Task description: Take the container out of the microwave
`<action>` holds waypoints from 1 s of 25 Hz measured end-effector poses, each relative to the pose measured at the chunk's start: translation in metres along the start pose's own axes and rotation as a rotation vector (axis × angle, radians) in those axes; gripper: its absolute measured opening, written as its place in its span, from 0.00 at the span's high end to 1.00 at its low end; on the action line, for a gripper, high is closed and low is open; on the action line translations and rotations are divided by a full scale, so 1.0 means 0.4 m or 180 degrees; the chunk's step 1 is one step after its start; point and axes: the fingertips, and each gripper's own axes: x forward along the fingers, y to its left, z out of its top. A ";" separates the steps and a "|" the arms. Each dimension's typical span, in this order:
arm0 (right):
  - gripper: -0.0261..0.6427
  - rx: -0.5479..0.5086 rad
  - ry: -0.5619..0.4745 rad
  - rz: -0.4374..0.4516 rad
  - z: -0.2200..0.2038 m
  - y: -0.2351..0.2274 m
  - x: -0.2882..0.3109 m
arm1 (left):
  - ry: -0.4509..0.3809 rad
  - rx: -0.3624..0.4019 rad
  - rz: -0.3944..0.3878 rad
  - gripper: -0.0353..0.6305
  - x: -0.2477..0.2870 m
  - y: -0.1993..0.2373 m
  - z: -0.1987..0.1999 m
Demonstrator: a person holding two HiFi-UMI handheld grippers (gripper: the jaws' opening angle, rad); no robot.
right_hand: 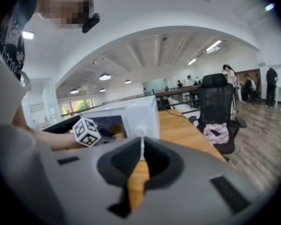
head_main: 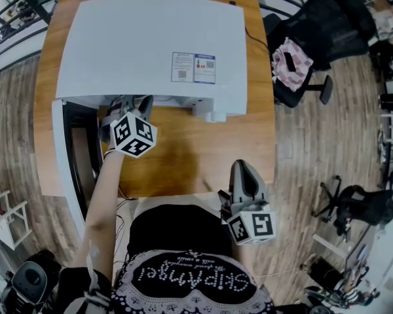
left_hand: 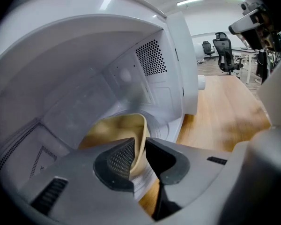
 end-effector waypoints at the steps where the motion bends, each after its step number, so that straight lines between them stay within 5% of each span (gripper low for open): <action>1: 0.90 0.0005 0.0002 -0.0003 0.000 0.000 0.000 | 0.0003 0.0017 -0.0008 0.81 -0.001 0.000 0.001; 5: 0.90 0.0004 0.0010 -0.0003 0.002 0.001 -0.001 | 0.0005 0.0092 -0.0013 0.88 -0.004 0.004 0.006; 25: 0.90 -0.0012 -0.0032 0.0052 0.002 0.007 -0.008 | -0.0060 0.0089 -0.0236 0.89 -0.052 -0.027 0.045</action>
